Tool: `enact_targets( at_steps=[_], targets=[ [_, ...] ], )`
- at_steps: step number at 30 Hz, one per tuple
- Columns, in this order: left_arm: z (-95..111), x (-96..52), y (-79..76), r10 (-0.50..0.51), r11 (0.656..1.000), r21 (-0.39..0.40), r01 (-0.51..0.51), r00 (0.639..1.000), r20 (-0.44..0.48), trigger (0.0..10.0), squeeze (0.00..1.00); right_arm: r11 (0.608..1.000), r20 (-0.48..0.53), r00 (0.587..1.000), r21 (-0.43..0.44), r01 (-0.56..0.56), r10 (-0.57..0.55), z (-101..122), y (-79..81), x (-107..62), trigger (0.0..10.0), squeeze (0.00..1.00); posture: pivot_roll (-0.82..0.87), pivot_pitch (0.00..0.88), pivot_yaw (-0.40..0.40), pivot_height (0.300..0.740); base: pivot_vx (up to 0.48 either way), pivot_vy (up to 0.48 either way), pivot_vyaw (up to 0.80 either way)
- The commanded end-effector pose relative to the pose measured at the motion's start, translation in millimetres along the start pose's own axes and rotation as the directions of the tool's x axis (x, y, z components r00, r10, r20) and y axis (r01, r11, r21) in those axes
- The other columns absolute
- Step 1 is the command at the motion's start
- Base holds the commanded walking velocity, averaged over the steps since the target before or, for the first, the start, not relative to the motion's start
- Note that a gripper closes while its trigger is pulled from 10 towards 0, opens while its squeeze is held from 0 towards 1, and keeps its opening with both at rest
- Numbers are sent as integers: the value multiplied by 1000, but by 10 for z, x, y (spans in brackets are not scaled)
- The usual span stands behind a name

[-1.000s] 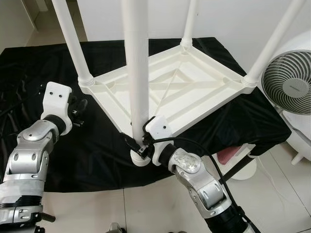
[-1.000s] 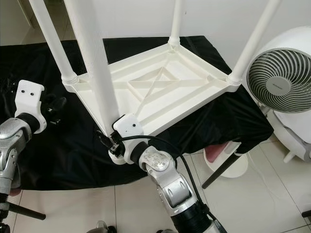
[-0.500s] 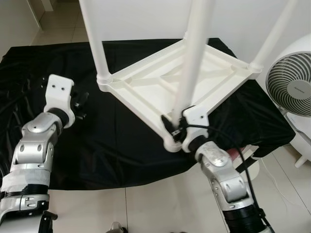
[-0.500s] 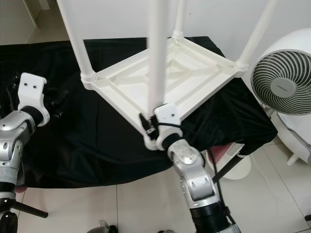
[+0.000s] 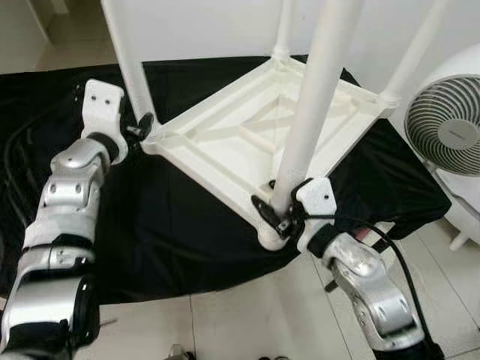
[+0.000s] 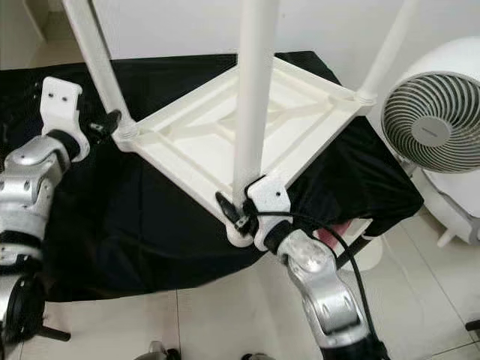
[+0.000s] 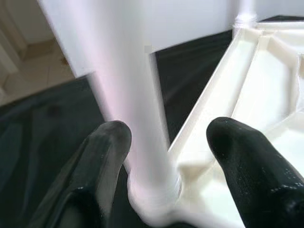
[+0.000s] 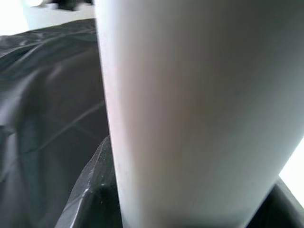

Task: Building children table

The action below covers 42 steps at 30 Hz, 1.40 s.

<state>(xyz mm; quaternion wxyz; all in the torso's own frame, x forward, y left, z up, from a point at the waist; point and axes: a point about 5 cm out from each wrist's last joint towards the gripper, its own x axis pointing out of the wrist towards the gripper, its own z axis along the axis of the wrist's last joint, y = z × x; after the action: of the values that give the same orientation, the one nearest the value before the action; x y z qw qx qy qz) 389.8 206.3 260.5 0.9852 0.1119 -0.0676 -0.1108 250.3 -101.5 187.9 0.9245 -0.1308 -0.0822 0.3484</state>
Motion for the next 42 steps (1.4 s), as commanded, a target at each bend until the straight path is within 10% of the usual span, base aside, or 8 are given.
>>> enact_targets(
  at_steps=[1, 15, 16, 17, 37, 39, 40, 42],
  targets=[
    [-19, 45, 127, 243, 970, 0, -243, 970, -9, 10000, 0, 997, -102, 991, -11, -83, 81, -131, 83, -85, 10000, 0, -68, 138, 25, 740, 0, 0, 0],
    [-68, 46, 352, 370, 929, -5, -370, 928, -48, 10000, 0, 999, -128, 991, -33, -43, 39, -66, -58, -282, 10000, 0, -81, 141, 34, 740, 0, 0, 0],
    [-71, 46, 357, 370, 928, -10, -371, 928, -49, 10000, 259, 998, -130, 991, -33, -45, 40, -68, -59, -288, 10000, 0, -81, 141, 34, 740, 0, 0, 0],
    [-75, 58, 352, 362, 931, -30, -363, 931, -49, 10000, 0, 998, -140, 988, -27, -65, 60, -81, -47, -300, 10000, 0, -76, 142, 28, 740, 0, 0, 0],
    [113, 208, 217, 219, 972, -103, -213, 975, 43, 10000, 0, 992, -212, 971, -29, -123, 114, -148, -80, -447, 10000, 0, -85, 142, 30, 740, 0, 0, 0],
    [113, 210, 214, 215, 973, -91, -210, 976, 46, 7686, 0, 991, -210, 970, -29, -128, 119, -147, -76, -441, 10000, 0, -85, 142, 30, 740, 0, 0, 0],
    [109, 210, 218, 215, 974, -80, -210, 976, 47, 1804, 0, 991, -208, 971, -31, -128, 118, -146, -80, -427, 10000, 0, -85, 142, 30, 740, 0, 0, 0],
    [96, 201, 237, 219, 974, -74, -216, 975, 45, 0, 0, 993, -200, 974, -41, -114, 103, -143, -102, -388, 10000, 0, -85, 142, 30, 740, 0, 0, 0]
  ],
)
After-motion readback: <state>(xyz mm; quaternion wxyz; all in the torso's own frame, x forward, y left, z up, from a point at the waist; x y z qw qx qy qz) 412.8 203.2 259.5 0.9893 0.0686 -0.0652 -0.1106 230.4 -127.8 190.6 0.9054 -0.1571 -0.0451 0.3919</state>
